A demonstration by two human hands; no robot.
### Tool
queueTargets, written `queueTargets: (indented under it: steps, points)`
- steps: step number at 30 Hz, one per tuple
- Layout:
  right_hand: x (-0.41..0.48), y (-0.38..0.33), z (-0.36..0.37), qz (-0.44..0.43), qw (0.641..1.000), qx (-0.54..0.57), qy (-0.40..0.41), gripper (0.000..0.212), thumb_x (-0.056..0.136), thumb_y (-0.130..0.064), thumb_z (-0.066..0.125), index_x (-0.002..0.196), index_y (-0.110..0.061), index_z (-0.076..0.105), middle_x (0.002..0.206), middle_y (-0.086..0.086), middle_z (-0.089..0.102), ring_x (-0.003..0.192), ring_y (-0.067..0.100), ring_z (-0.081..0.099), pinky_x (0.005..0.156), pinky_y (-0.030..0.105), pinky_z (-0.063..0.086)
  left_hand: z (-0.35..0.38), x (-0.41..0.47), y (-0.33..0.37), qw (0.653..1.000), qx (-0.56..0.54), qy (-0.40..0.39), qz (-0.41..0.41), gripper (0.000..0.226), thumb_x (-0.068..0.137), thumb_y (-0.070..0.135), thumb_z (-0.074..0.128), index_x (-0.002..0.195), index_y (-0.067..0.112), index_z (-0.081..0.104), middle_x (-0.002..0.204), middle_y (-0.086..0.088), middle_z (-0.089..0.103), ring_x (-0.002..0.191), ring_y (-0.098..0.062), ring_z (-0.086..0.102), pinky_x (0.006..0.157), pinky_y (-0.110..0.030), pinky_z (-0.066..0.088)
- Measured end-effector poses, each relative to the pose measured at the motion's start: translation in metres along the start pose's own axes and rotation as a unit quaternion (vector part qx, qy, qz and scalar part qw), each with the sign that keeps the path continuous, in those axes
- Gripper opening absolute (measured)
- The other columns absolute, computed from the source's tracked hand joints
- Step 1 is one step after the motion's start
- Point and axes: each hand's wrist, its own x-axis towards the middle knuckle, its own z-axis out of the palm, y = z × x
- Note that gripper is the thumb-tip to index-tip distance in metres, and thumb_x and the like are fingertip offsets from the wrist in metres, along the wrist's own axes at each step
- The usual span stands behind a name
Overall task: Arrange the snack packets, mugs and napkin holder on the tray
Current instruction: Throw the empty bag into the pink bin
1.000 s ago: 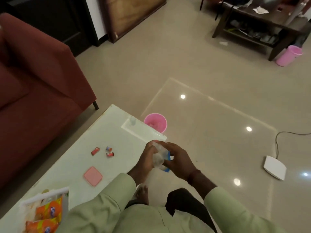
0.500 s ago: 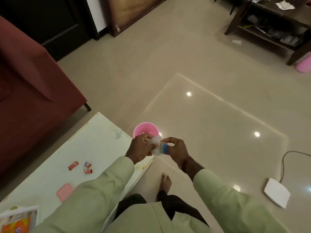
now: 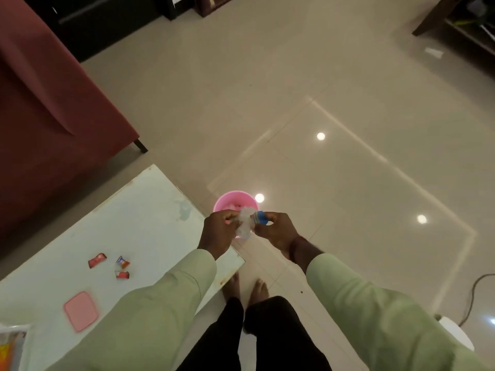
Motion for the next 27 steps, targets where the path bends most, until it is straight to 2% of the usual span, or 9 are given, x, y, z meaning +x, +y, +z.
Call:
queueTargets:
  steps: [4, 7, 9, 12, 16, 20, 22, 24, 27]
  points:
    - [0.068, 0.043, 0.019, 0.037, 0.999, 0.010, 0.021, 0.041, 0.084, -0.011, 0.075, 0.124, -0.008, 0.066, 0.117, 0.010, 0.068, 0.109, 0.029, 0.064, 0.093, 0.035, 0.055, 0.027, 0.056, -0.037, 1.000, 0.004, 0.027, -0.016, 0.030, 0.091, 0.002, 0.061, 0.118, 0.009, 0.068, 0.106, -0.004, 0.064, 0.100, -0.026, 0.065, 0.086, -0.049, 0.058]
    - [0.131, 0.086, 0.036, 0.055, 0.998, 0.032, 0.025, 0.040, 0.088, -0.009, 0.070, 0.127, -0.010, 0.064, 0.121, 0.009, 0.067, 0.110, 0.027, 0.063, 0.098, 0.039, 0.054, 0.056, 0.104, -0.075, 0.997, 0.027, 0.070, -0.031, 0.028, 0.091, 0.001, 0.059, 0.116, 0.008, 0.069, 0.114, -0.011, 0.068, 0.092, -0.020, 0.062, 0.085, -0.043, 0.059]
    - [0.172, 0.109, 0.046, 0.073, 0.995, 0.072, 0.022, 0.037, 0.092, -0.007, 0.064, 0.129, -0.008, 0.061, 0.125, 0.012, 0.064, 0.113, 0.029, 0.062, 0.098, 0.041, 0.054, 0.073, 0.138, -0.097, 0.993, 0.033, 0.097, -0.052, 0.027, 0.091, 0.001, 0.058, 0.115, 0.010, 0.067, 0.115, -0.008, 0.068, 0.099, -0.023, 0.063, 0.088, -0.037, 0.055]
    - [0.222, 0.142, 0.059, 0.104, 0.987, 0.120, 0.024, 0.033, 0.097, -0.013, 0.058, 0.130, -0.011, 0.058, 0.123, 0.011, 0.062, 0.112, 0.028, 0.062, 0.089, 0.032, 0.057, 0.099, 0.185, -0.128, 0.986, 0.016, 0.124, -0.110, 0.027, 0.090, -0.001, 0.054, 0.113, 0.009, 0.064, 0.118, -0.008, 0.067, 0.107, -0.024, 0.060, 0.094, -0.033, 0.047]
    - [0.279, 0.174, 0.070, 0.150, 0.982, 0.117, -0.019, 0.040, 0.101, -0.021, 0.051, 0.140, -0.017, 0.046, 0.136, 0.012, 0.056, 0.113, 0.029, 0.061, 0.082, 0.031, 0.057, 0.123, 0.240, -0.166, 0.977, 0.024, 0.078, -0.195, 0.039, 0.092, -0.003, 0.049, 0.127, 0.010, 0.060, 0.132, -0.012, 0.060, 0.119, -0.031, 0.054, 0.103, -0.036, 0.041]
    - [0.313, 0.207, 0.075, 0.216, 0.972, 0.078, -0.039, 0.060, 0.103, -0.028, 0.046, 0.156, -0.032, 0.017, 0.149, 0.012, 0.042, 0.115, 0.035, 0.058, 0.070, 0.035, 0.058, 0.138, 0.276, -0.205, 0.966, 0.013, 0.014, -0.257, 0.055, 0.091, -0.009, 0.047, 0.142, 0.009, 0.045, 0.142, -0.016, 0.050, 0.125, -0.036, 0.050, 0.109, -0.042, 0.040]
    - [0.318, 0.220, 0.076, 0.189, 0.982, 0.008, -0.007, 0.063, 0.102, -0.029, 0.045, 0.156, -0.030, 0.014, 0.152, 0.011, 0.041, 0.122, 0.036, 0.055, 0.087, 0.044, 0.056, 0.140, 0.284, -0.214, 0.969, 0.035, 0.012, -0.244, 0.055, 0.091, -0.010, 0.046, 0.143, 0.007, 0.043, 0.144, -0.016, 0.048, 0.128, -0.035, 0.049, 0.110, -0.042, 0.039]
    - [0.314, 0.229, 0.073, 0.120, 0.988, -0.084, 0.039, 0.059, 0.100, -0.029, 0.047, 0.155, -0.024, 0.025, 0.150, 0.012, 0.045, 0.127, 0.034, 0.053, 0.103, 0.046, 0.048, 0.140, 0.282, -0.215, 0.970, 0.078, 0.009, -0.231, 0.054, 0.092, -0.007, 0.046, 0.143, 0.008, 0.042, 0.145, -0.016, 0.047, 0.129, -0.034, 0.047, 0.110, -0.042, 0.039]
    - [0.291, 0.229, 0.065, 0.040, 0.986, -0.152, 0.060, 0.051, 0.099, -0.029, 0.049, 0.149, -0.021, 0.038, 0.145, 0.010, 0.050, 0.128, 0.029, 0.053, 0.102, 0.035, 0.043, 0.136, 0.268, -0.207, 0.972, 0.168, -0.023, -0.162, 0.050, 0.092, -0.004, 0.051, 0.140, 0.005, 0.043, 0.140, -0.018, 0.050, 0.126, -0.035, 0.048, 0.108, -0.044, 0.042]
